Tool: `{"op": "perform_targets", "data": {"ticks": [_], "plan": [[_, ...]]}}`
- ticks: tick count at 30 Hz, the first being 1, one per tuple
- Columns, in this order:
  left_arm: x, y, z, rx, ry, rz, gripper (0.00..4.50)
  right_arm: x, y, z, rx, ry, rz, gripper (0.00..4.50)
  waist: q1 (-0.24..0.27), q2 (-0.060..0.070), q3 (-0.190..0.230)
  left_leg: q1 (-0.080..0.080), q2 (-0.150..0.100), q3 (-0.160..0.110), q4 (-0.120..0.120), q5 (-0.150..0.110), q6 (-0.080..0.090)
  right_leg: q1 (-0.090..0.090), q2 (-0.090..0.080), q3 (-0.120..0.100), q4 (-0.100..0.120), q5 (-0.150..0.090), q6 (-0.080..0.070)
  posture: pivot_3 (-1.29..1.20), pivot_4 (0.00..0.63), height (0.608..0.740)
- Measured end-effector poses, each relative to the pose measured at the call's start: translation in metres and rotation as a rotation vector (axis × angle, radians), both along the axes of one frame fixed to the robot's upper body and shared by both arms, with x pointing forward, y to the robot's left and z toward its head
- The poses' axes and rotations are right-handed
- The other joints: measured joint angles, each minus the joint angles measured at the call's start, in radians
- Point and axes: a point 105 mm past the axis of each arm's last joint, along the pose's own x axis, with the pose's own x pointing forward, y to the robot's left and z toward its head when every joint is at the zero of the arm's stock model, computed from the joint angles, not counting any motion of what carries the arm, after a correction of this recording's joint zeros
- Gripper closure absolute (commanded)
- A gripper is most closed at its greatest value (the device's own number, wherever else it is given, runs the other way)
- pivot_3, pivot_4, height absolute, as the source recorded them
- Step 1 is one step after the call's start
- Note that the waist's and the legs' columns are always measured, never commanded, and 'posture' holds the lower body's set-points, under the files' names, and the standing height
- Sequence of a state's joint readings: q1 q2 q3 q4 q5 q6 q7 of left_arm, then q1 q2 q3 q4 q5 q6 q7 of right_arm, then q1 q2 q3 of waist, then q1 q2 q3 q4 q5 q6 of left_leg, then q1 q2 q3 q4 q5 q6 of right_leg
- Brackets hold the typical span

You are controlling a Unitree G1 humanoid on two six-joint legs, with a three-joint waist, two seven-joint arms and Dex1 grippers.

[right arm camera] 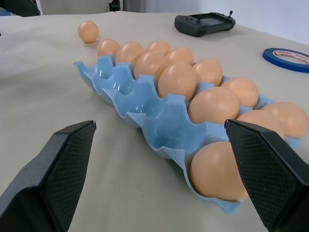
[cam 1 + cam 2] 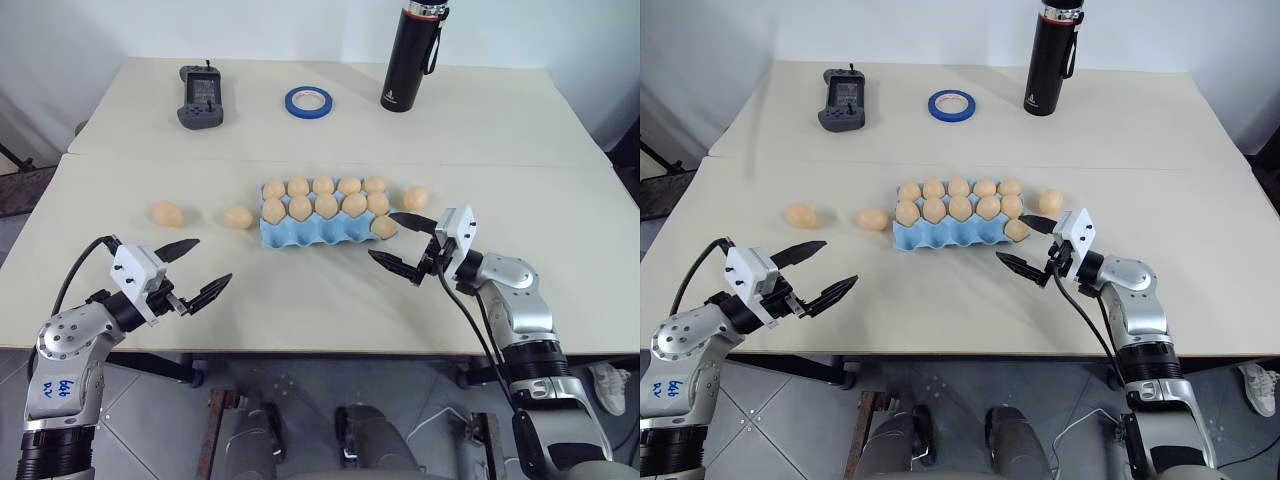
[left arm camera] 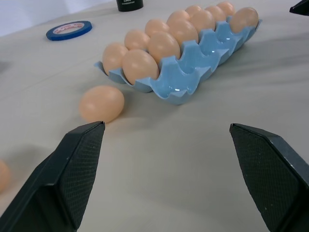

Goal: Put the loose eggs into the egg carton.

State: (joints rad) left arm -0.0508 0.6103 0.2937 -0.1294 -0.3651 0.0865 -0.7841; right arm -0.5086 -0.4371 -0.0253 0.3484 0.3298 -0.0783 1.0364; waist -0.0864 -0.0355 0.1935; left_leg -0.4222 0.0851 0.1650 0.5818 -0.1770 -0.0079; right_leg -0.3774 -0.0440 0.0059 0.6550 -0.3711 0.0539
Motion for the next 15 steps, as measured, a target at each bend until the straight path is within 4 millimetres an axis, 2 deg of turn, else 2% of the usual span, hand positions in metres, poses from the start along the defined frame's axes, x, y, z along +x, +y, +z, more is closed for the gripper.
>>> {"op": "perform_targets", "data": {"ticks": [6,10,13,15], "plan": [[0.001,-0.001,0.002,-0.019,-0.003,-0.006,0.09,0.0,-0.001,0.0,0.004,-0.002,-0.014,0.0,0.001,0.0,0.0,0.0,0.0,0.0,0.0,0.0,0.0,0.0,0.0,0.0,0.0,0.0,0.0,0.0,0.15,0.74],[0.001,-0.017,0.001,-0.016,0.004,-0.092,0.09,-0.003,-0.008,0.004,0.025,-0.02,-0.071,0.0,0.003,0.0,0.0,0.0,0.0,0.0,0.0,0.0,0.0,0.0,0.0,0.0,0.0,0.0,0.0,0.0,0.15,0.74],[0.0,-0.036,-0.002,0.007,0.009,-0.188,0.09,-0.01,-0.027,0.01,0.047,-0.045,-0.163,0.0,0.01,0.0,0.0,0.0,-0.001,-0.001,0.0,0.001,-0.001,0.001,0.0,0.0,0.0,0.0,0.0,0.0,0.15,0.74],[-0.001,-0.049,-0.003,0.024,0.009,-0.255,0.09,-0.02,-0.046,0.013,0.065,-0.059,-0.255,0.0,0.016,0.0,0.0,0.0,-0.001,-0.001,0.0,0.0,-0.001,0.001,0.0,0.0,-0.001,0.0,0.0,0.0,0.15,0.74]]}}
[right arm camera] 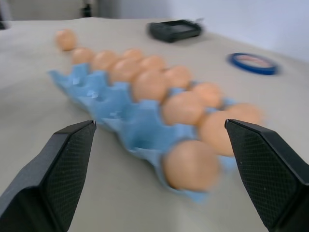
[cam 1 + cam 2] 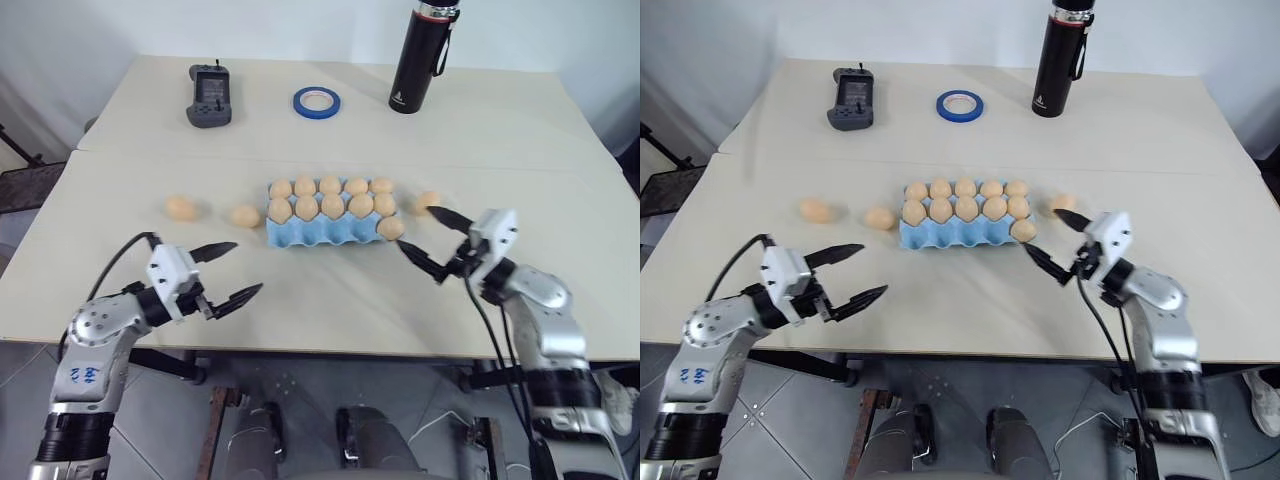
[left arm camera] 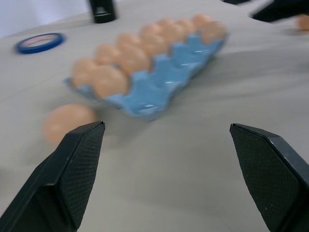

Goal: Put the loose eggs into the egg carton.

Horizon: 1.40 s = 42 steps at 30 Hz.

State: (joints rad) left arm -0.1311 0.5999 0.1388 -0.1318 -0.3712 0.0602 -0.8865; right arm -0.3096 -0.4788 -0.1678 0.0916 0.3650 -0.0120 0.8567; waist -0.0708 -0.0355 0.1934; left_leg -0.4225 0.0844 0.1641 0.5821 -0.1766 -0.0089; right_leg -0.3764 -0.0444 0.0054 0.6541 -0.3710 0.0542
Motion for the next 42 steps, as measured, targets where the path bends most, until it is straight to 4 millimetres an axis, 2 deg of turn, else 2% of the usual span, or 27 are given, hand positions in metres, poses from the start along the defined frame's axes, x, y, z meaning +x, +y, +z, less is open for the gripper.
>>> {"op": "perform_targets", "data": {"ticks": [8,11,16,21,26,31,34,39,40,42], "plan": [[-0.002,-0.058,-0.018,0.027,0.043,-0.247,0.09,-0.061,-0.071,-0.017,-0.009,0.026,-0.355,0.0,0.014,0.001,-0.001,0.001,0.0,0.0,0.002,0.0,0.001,0.001,0.001,0.0,0.0,0.0,0.0,0.0,0.15,0.74],[-0.002,-0.068,-0.021,0.03,0.053,-0.289,0.09,-0.083,-0.085,-0.028,-0.009,0.062,-0.447,0.0,0.01,0.001,-0.001,0.001,0.001,-0.001,0.003,0.0,0.001,0.002,0.002,0.001,0.001,0.0,0.001,0.0,0.15,0.74],[-0.003,-0.076,-0.026,0.03,0.077,-0.327,0.09,-0.101,-0.092,-0.044,0.021,0.114,-0.512,0.0,0.009,0.002,-0.001,0.002,0.001,-0.002,0.005,0.0,0.002,0.003,0.002,0.0,0.003,0.001,0.001,0.0,0.15,0.74],[-0.003,-0.077,-0.027,0.034,0.08,-0.332,0.09,-0.095,-0.096,-0.047,0.024,0.129,-0.513,0.0,0.008,0.002,-0.002,0.002,0.0,-0.002,0.006,0.0,0.003,0.003,0.001,0.0,0.002,0.002,0.002,0.0,0.15,0.74],[-0.002,-0.075,-0.027,0.033,0.076,-0.318,0.09,-0.068,-0.105,-0.049,-0.009,0.168,-0.468,0.0,0.009,0.002,-0.002,0.001,0.0,-0.002,0.007,0.0,0.004,0.003,0.0,0.0,0.002,0.002,0.002,0.0,0.15,0.74],[-0.003,-0.071,-0.028,0.03,0.073,-0.289,0.09,-0.045,-0.113,-0.064,0.006,0.238,-0.447,0.0,0.013,0.003,-0.002,0.001,0.0,-0.003,0.006,0.001,0.005,0.002,0.001,0.0,0.002,0.001,0.001,0.0,0.15,0.74],[-0.004,-0.068,-0.024,0.031,0.051,-0.267,0.0,-0.041,-0.12,-0.073,0.0,0.27,-0.445,0.65,0.015,0.003,-0.002,0.0,0.0,-0.003,0.006,0.001,0.007,0.003,0.001,0.0,0.002,0.001,0.002,0.0,0.15,0.74],[-0.003,-0.056,-0.021,0.038,0.033,-0.206,0.0,-0.038,-0.118,-0.081,-0.001,0.288,-0.4,2.41,0.011,0.003,-0.002,0.001,0.0,-0.003,0.008,0.0,0.006,0.003,0.001,0.0,0.002,0.002,0.003,0.0,0.15,0.74],[-0.004,-0.055,-0.02,0.041,0.029,-0.203,0.0,-0.037,-0.116,-0.081,-0.003,0.287,-0.387,2.65,0.01,0.003,-0.002,0.001,0.0,-0.003,0.008,0.0,0.006,0.004,0.001,0.0,0.002,0.002,0.003,0.0,0.15,0.74],[-0.005,-0.053,-0.021,0.038,0.032,-0.189,0.0,-0.035,-0.109,-0.079,-0.01,0.279,-0.35,2.81,0.008,0.003,-0.002,0.001,0.0,-0.002,0.008,0.0,0.006,0.004,0.001,0.0,0.002,0.002,0.004,0.0,0.15,0.74]]}}
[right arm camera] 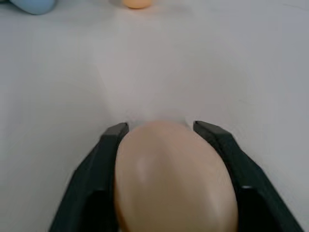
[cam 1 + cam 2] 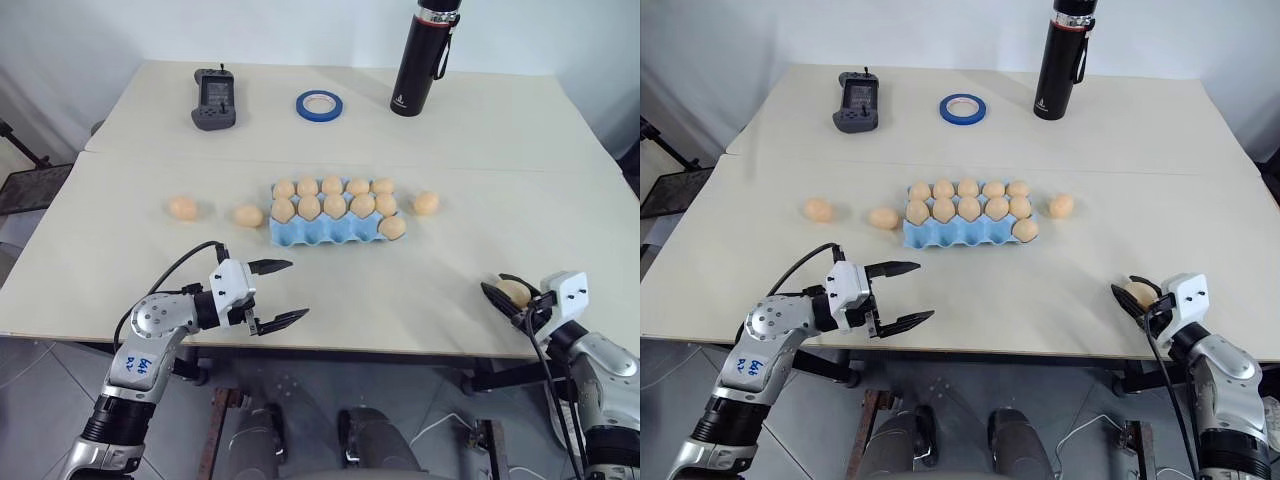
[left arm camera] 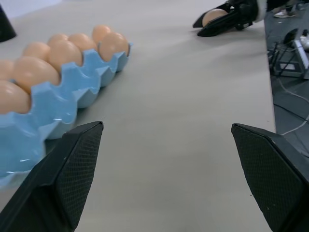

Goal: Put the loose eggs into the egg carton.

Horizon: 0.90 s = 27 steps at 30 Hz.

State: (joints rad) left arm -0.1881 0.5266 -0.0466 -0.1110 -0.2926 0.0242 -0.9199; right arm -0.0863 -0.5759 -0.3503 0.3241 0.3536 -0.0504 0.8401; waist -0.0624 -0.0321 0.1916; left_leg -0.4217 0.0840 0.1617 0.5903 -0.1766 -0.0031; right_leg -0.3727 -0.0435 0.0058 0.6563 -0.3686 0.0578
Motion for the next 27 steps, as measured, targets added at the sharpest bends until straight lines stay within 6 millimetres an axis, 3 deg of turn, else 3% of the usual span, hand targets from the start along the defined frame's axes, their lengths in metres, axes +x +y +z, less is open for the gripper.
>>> {"op": "perform_targets", "data": {"ticks": [3,6,14,18,22,27], "plan": [[-0.001,0.005,-0.005,-0.002,0.015,0.028,0.0,0.011,0.018,0.01,-0.006,-0.027,0.07,2.83,-0.005,0.0,0.0,0.0,0.0,0.0,0.0,0.0,0.0,0.0,0.0,0.0,0.001,0.0,0.0,0.0,0.15,0.74],[0.0,0.012,-0.004,-0.007,0.009,0.067,0.0,0.025,0.047,0.036,-0.014,-0.107,0.164,2.83,-0.014,0.0,0.0,0.0,0.0,-0.001,0.0,0.0,0.0,-0.001,0.0,-0.001,0.002,0.0,0.0,0.0,0.15,0.74],[0.005,0.041,-0.002,-0.007,-0.008,0.204,0.0,0.07,0.167,0.082,0.015,-0.213,0.421,2.83,-0.027,0.0,0.0,-0.001,0.001,0.0,-0.002,0.001,-0.002,-0.003,0.0,0.0,0.003,0.0,-0.001,0.0,0.15,0.74],[0.004,0.05,-0.004,-0.013,-0.004,0.254,0.0,0.085,0.192,0.083,-0.003,-0.201,0.44,2.83,-0.015,0.0,0.0,-0.002,0.0,0.0,-0.003,0.0,-0.002,-0.003,-0.002,-0.002,0.0,-0.001,-0.002,0.0,0.15,0.74],[-0.001,0.05,-0.001,-0.016,-0.017,0.271,0.0,0.097,0.201,0.071,-0.007,-0.15,0.424,2.83,-0.02,0.0,0.0,-0.003,-0.001,0.001,-0.004,0.0,-0.002,-0.004,-0.002,-0.001,0.0,-0.001,-0.002,0.0,0.15,0.74],[-0.004,0.055,0.001,-0.022,-0.027,0.316,0.0,0.1,0.204,0.068,-0.006,-0.146,0.433,1.07,-0.023,0.0,0.0,-0.002,0.0,0.001,-0.005,0.0,-0.003,-0.004,-0.001,-0.001,0.0,-0.001,-0.002,0.0,0.15,0.74]]}}
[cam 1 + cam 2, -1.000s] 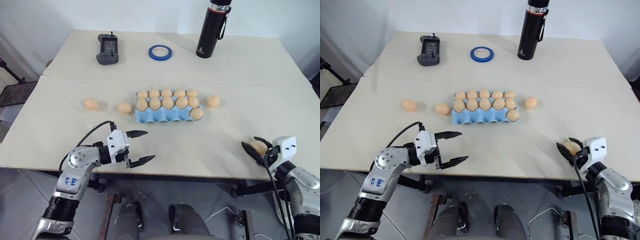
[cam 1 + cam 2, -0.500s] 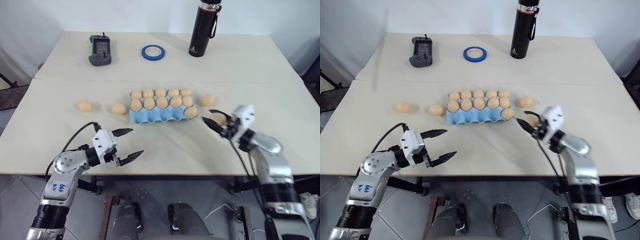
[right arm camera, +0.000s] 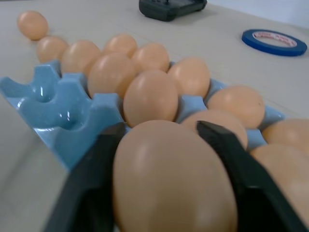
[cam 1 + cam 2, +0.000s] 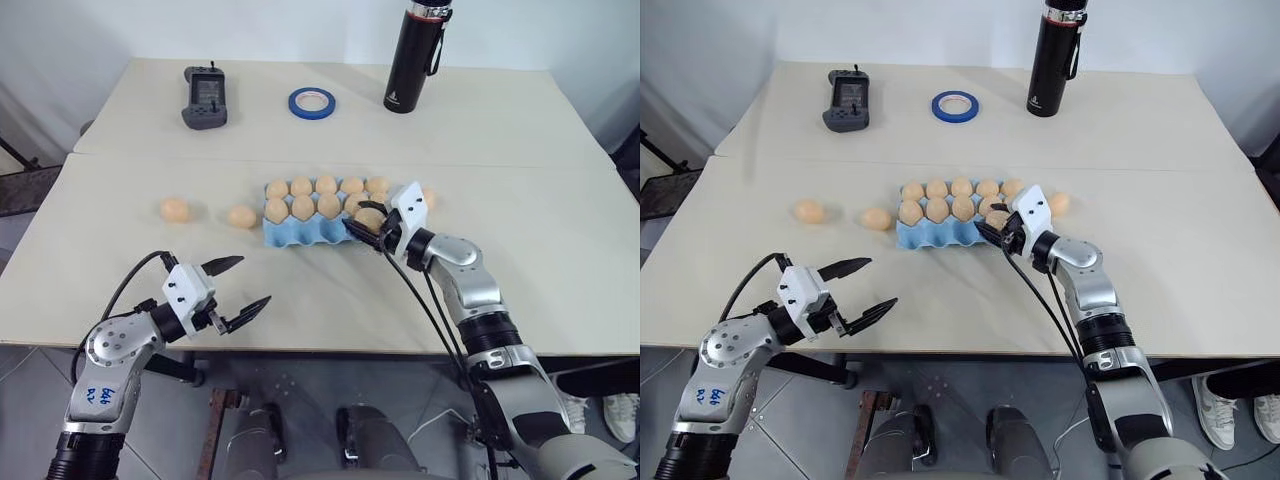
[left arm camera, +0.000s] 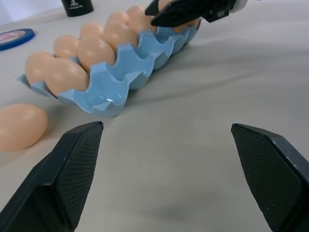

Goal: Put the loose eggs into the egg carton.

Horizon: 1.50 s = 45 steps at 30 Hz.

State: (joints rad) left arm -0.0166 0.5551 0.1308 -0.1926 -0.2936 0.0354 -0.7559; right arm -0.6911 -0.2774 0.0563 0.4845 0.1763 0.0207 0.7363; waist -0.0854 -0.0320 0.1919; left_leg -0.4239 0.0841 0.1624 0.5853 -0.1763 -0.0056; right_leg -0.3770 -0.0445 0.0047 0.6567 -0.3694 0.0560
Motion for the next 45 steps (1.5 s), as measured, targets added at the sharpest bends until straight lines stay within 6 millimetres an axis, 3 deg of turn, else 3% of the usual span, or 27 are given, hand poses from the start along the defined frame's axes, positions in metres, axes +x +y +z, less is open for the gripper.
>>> {"op": "perform_targets", "data": {"ticks": [3,8,12,15,18,22,26,29,35,38,41,45], "plan": [[-0.001,0.004,0.002,-0.003,-0.005,0.029,0.0,0.0,0.002,0.0,0.003,0.004,0.014,0.05,-0.004,0.0,0.0,0.0,0.0,0.0,0.0,0.0,0.0,0.0,0.0,0.001,0.0,0.0,0.0,0.0,0.15,0.74],[-0.005,0.003,0.002,-0.006,-0.005,0.033,0.0,-0.006,0.011,0.003,0.027,0.0,0.083,0.05,-0.003,0.0,0.0,0.0,0.0,0.0,0.0,0.0,0.0,0.0,0.0,0.0,0.0,0.0,0.0,0.0,0.15,0.74],[-0.008,0.002,0.004,-0.009,-0.007,0.032,0.0,-0.024,0.008,0.01,0.052,-0.038,0.163,0.05,0.001,0.0,0.0,0.0,0.0,0.0,-0.003,0.0,0.0,0.0,0.0,0.0,-0.001,0.0,0.0,0.0,0.15,0.74],[-0.01,0.007,0.007,-0.01,-0.01,0.052,0.0,-0.035,-0.019,0.004,0.021,-0.036,0.155,0.05,0.009,0.0,0.0,0.0,-0.001,0.0,-0.003,0.0,0.0,0.0,-0.001,0.0,-0.003,0.0,0.0,0.0,0.15,0.74],[-0.01,0.01,0.008,-0.006,-0.014,0.06,0.0,-0.04,-0.061,0.001,-0.001,-0.037,0.052,0.05,0.007,0.0,0.0,0.0,-0.001,0.0,-0.002,-0.001,0.001,0.001,-0.002,0.001,-0.004,0.0,0.0,0.0,0.15,0.74],[-0.01,0.009,0.008,-0.01,-0.011,0.056,0.0,-0.054,-0.099,0.001,-0.002,-0.074,-0.075,0.05,-0.001,0.0,0.0,0.001,-0.001,0.0,-0.003,-0.001,0.001,0.001,-0.001,0.001,-0.003,0.0,-0.001,0.0,0.15,0.74],[-0.01,0.005,0.005,-0.02,0.012,0.024,0.0,-0.074,-0.15,-0.018,0.016,-0.05,-0.309,0.05,0.004,0.0,0.0,0.001,-0.001,-0.001,-0.004,0.0,0.0,0.001,0.0,0.0,-0.004,-0.001,-0.002,0.0,0.15,0.74],[-0.006,-0.004,0.004,-0.033,0.017,-0.016,0.0,-0.087,-0.173,-0.037,0.014,-0.014,-0.436,0.05,0.004,0.0,0.0,0.001,-0.001,-0.001,-0.002,0.0,0.0,0.002,0.0,0.0,-0.004,-0.001,-0.001,0.0,0.15,0.74],[0.0,-0.031,0.007,-0.054,0.011,-0.131,0.0,-0.088,-0.178,-0.039,0.018,-0.042,-0.512,0.05,-0.012,0.0,0.0,0.003,-0.001,-0.001,0.0,0.0,0.001,0.003,0.001,0.002,-0.003,0.002,0.001,0.0,0.15,0.74],[0.004,-0.037,0.005,-0.06,0.023,-0.157,0.0,-0.082,-0.172,-0.04,0.034,-0.04,-0.498,0.05,-0.011,0.0,0.0,0.002,-0.001,-0.001,0.0,0.0,0.001,0.002,0.001,0.002,-0.003,0.002,0.001,0.0,0.15,0.74],[0.006,-0.037,0.006,-0.062,0.02,-0.152,0.0,-0.067,-0.158,-0.033,0.032,-0.048,-0.451,0.05,-0.014,0.0,0.0,0.002,-0.001,-0.001,-0.001,0.001,0.001,0.002,0.002,0.002,-0.003,0.002,0.001,0.0,0.15,0.74],[0.005,-0.034,0.005,-0.055,0.02,-0.14,0.0,-0.033,-0.137,-0.012,0.025,-0.077,-0.4,0.05,-0.016,0.0,0.0,0.002,-0.001,-0.001,0.0,0.001,0.001,0.002,0.002,0.002,-0.002,0.002,0.001,0.0,0.15,0.74]]}}
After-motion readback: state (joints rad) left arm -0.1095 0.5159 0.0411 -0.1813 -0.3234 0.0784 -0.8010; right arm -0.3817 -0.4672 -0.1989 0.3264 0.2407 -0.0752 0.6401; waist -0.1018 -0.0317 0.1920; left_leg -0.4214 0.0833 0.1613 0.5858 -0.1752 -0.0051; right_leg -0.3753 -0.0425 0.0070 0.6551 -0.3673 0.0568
